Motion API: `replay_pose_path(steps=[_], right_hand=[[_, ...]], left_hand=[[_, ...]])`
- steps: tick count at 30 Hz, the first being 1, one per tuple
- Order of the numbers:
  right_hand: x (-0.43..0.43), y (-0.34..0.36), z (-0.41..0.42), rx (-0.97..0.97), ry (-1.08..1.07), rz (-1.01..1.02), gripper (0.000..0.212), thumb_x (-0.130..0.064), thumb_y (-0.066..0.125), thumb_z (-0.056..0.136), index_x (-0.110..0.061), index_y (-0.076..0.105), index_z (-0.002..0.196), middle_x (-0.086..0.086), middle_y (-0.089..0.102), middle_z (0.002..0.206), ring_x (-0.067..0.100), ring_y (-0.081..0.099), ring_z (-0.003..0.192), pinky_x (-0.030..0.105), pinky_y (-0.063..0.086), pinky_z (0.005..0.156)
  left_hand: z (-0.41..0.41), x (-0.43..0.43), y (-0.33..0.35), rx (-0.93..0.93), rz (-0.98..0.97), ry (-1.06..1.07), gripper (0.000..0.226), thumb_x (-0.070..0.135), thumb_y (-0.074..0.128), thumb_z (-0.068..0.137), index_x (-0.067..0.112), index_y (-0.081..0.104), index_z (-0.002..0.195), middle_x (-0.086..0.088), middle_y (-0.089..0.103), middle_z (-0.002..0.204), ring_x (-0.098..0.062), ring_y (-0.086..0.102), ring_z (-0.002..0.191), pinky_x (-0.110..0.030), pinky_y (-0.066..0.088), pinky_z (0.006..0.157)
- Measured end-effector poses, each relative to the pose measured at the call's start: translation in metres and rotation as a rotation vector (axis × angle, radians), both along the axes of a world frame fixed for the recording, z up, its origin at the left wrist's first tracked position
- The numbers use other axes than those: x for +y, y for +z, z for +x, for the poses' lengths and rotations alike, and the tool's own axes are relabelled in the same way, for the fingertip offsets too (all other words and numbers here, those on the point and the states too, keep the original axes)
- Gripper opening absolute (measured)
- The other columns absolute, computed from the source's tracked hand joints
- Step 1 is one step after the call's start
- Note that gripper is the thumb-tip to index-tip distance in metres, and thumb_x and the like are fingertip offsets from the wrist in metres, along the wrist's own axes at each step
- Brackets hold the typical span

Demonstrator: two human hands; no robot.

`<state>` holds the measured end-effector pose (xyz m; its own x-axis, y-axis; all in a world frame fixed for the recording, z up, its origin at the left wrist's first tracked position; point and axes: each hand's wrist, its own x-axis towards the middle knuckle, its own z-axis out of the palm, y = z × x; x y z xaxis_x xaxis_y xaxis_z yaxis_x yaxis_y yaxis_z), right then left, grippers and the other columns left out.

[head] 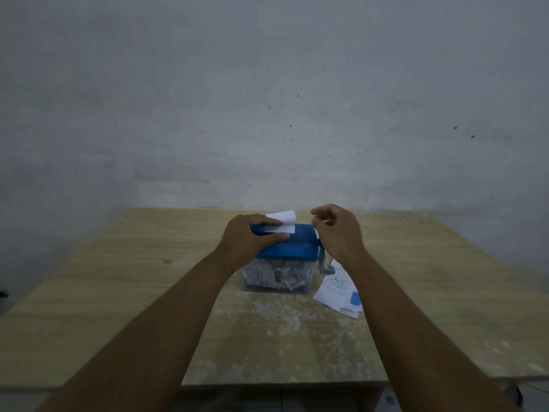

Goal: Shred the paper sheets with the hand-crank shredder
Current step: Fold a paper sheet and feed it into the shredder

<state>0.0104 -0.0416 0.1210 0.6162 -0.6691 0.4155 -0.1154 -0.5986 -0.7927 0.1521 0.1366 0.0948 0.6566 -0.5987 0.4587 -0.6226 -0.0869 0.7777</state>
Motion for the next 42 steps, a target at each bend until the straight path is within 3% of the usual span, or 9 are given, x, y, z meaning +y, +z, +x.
replay_pose_path(steps=[3,8,12,17,21,32,37,39,42], right_hand=[[0.001,-0.032,-0.016,0.071,-0.144,0.068,0.016,-0.023,0.056,0.106,-0.020,0.070,0.099,-0.009,0.067,0.088,0.010,0.066,0.080,0.012,0.044,0.060],[0.011,-0.075,-0.036,0.233,-0.127,0.195,0.035,-0.024,0.045,0.109,-0.002,0.063,0.089,0.012,0.066,0.084,0.028,0.063,0.080,0.040,0.049,0.072],[0.026,-0.071,-0.043,0.178,-0.163,0.206,0.030,-0.020,0.045,0.109,0.002,0.059,0.096,0.011,0.061,0.084,0.018,0.052,0.072,0.032,0.039,0.061],[0.035,-0.051,-0.052,0.088,-0.151,0.258,0.028,-0.023,0.046,0.109,-0.003,0.058,0.093,0.011,0.062,0.083,0.019,0.052,0.070,0.035,0.039,0.062],[0.031,-0.018,-0.053,-0.085,-0.084,0.418,0.017,-0.020,0.054,0.105,-0.009,0.065,0.099,0.010,0.067,0.087,0.019,0.055,0.070,0.037,0.044,0.065],[-0.011,0.029,-0.018,-0.039,0.113,0.435,0.030,-0.029,0.057,0.108,-0.005,0.068,0.094,0.002,0.066,0.068,0.014,0.051,0.060,0.034,0.044,0.062],[-0.034,-0.003,0.017,0.113,-0.002,0.405,0.032,-0.031,0.056,0.107,-0.005,0.062,0.090,0.019,0.066,0.086,0.022,0.053,0.064,0.035,0.052,0.061],[-0.036,-0.024,0.018,0.208,0.012,0.452,0.029,-0.025,0.055,0.108,-0.008,0.059,0.084,0.014,0.058,0.078,0.022,0.050,0.063,0.038,0.050,0.062],[-0.032,-0.055,0.012,0.142,0.031,0.614,0.029,-0.021,0.051,0.110,-0.007,0.057,0.086,0.011,0.048,0.070,0.021,0.040,0.059,0.036,0.041,0.057]], left_hand=[[-0.001,0.001,-0.003,0.016,-0.022,-0.001,0.042,0.046,0.093,0.074,0.028,0.084,0.111,0.007,0.076,0.124,-0.008,0.067,0.113,-0.020,0.055,0.101],[-0.002,-0.001,-0.007,0.022,-0.059,0.006,0.042,0.048,0.092,0.070,0.026,0.085,0.105,0.013,0.075,0.112,0.004,0.065,0.102,-0.009,0.054,0.086],[-0.002,-0.003,-0.008,0.040,-0.066,0.010,0.032,0.043,0.093,0.073,0.026,0.085,0.099,0.014,0.075,0.105,0.002,0.067,0.096,-0.007,0.052,0.077],[-0.001,-0.003,-0.009,0.035,-0.065,-0.007,0.020,0.042,0.092,0.076,0.028,0.086,0.090,0.012,0.077,0.091,-0.002,0.069,0.087,-0.015,0.054,0.073],[-0.002,-0.003,-0.006,0.040,-0.047,-0.032,0.012,0.037,0.092,0.078,0.033,0.084,0.084,0.015,0.077,0.091,0.001,0.068,0.086,-0.011,0.052,0.071],[0.002,-0.003,-0.004,0.043,-0.012,-0.057,0.012,0.034,0.092,0.080,0.025,0.086,0.086,0.012,0.077,0.093,0.001,0.068,0.087,-0.009,0.051,0.072],[0.003,-0.002,-0.006,0.032,-0.021,-0.080,0.011,0.034,0.091,0.081,0.026,0.085,0.085,0.013,0.076,0.091,0.002,0.067,0.085,-0.008,0.050,0.071],[0.001,-0.002,-0.006,0.040,-0.020,-0.083,0.011,0.036,0.092,0.080,0.029,0.084,0.083,0.014,0.076,0.092,0.002,0.066,0.088,-0.009,0.050,0.072],[0.002,-0.003,-0.008,0.040,-0.035,-0.080,0.015,0.040,0.093,0.076,0.031,0.083,0.083,0.013,0.076,0.093,-0.001,0.067,0.088,-0.013,0.052,0.072]])
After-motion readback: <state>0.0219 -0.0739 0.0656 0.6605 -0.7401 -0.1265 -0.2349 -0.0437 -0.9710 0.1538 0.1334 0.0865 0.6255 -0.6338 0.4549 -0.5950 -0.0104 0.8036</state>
